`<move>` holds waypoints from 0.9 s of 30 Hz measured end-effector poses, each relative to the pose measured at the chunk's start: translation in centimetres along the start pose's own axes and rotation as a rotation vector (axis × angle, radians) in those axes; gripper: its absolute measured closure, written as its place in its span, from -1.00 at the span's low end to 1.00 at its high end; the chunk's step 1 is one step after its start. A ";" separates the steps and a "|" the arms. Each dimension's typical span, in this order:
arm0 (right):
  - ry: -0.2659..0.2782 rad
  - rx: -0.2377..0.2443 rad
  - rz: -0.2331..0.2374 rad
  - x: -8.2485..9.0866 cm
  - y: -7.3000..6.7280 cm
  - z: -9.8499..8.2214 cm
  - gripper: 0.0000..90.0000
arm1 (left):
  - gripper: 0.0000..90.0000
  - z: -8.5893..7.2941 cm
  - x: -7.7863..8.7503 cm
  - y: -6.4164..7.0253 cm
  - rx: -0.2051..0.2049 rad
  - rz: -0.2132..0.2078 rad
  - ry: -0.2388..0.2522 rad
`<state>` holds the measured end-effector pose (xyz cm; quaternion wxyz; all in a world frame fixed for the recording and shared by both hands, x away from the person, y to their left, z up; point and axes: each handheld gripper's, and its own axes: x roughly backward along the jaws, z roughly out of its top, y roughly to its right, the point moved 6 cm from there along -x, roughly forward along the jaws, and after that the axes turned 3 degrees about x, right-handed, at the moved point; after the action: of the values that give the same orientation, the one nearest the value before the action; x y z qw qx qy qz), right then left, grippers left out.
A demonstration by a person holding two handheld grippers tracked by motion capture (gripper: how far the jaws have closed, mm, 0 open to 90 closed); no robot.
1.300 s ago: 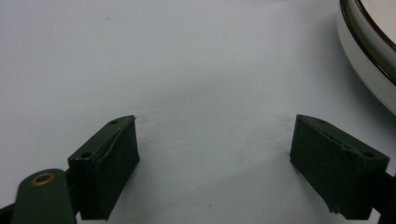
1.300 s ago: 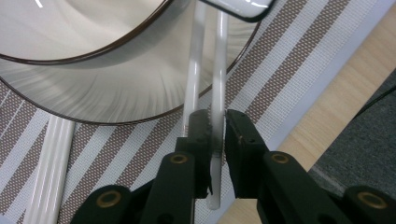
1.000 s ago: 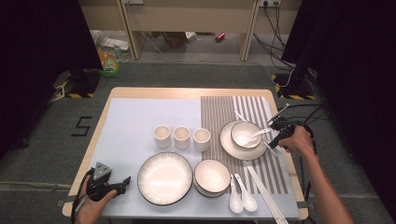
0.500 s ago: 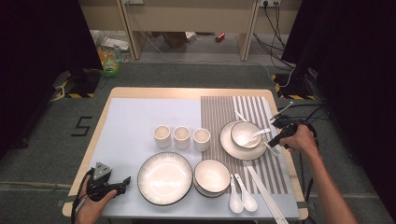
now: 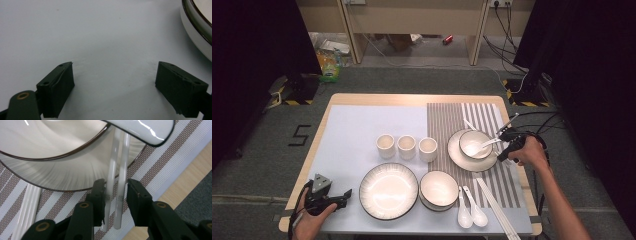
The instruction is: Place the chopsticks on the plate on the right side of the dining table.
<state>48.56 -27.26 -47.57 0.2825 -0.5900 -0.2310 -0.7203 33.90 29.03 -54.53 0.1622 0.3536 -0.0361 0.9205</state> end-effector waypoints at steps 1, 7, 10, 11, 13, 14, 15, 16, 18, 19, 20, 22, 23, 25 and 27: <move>-0.002 0.014 0.001 -0.1 0.0 0.0 0.61 | -0.68 0.0 0.0 0.0 0.000 0.000 0.001; -0.020 0.055 -0.017 -0.2 0.4 0.2 0.66 | -0.68 0.0 0.0 0.0 0.002 -0.001 0.000; -0.020 0.064 -0.018 -0.1 0.6 0.3 0.67 | -0.68 0.0 0.1 0.0 0.001 -0.007 -0.007; -0.013 0.063 -0.014 -0.1 0.7 0.4 0.68 | -0.68 0.0 0.0 0.0 0.001 -0.002 -0.002; -0.013 0.059 -0.007 -0.1 0.8 0.4 0.68 | -0.68 0.0 0.0 0.0 0.001 -0.004 -0.002; -0.011 0.062 -0.010 -0.2 0.9 0.5 0.69 | -0.68 0.0 0.0 0.0 0.001 -0.005 -0.004; -0.012 0.065 -0.009 -0.2 1.0 0.5 0.69 | -0.68 0.0 0.0 0.0 0.001 -0.006 -0.007; -0.012 0.067 -0.011 -0.1 1.1 0.6 0.69 | -0.68 0.0 0.0 0.0 0.001 -0.004 -0.005; -0.005 0.067 -0.009 -0.2 1.1 0.8 0.69 | -0.68 0.0 0.0 0.0 0.002 -0.001 0.001; -0.002 0.071 -0.007 -0.2 1.1 0.9 0.69 | -0.68 0.0 0.0 0.0 0.001 -0.001 0.000; -0.001 0.069 -0.007 -0.2 1.1 1.0 0.69 | -0.68 0.0 0.1 0.0 0.000 -0.007 -0.007; 0.004 0.077 -0.009 -0.2 1.2 1.3 0.69 | -0.68 0.0 0.0 0.0 0.000 0.002 0.001; 0.003 0.061 -0.003 -0.2 1.0 1.3 0.69 | -0.68 0.0 0.0 0.0 0.001 0.000 0.001; 0.008 0.071 -0.006 -0.2 1.1 1.6 0.69 | -0.68 0.0 0.0 0.0 0.001 -0.001 0.000; 0.008 0.077 -0.011 -0.2 1.2 1.7 0.69 | -0.68 0.0 0.0 0.0 0.000 -0.006 -0.007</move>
<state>50.64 -26.96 -47.46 0.3020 -0.5746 -0.2606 -0.7146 33.86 29.03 -54.51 0.1649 0.3567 -0.0353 0.9189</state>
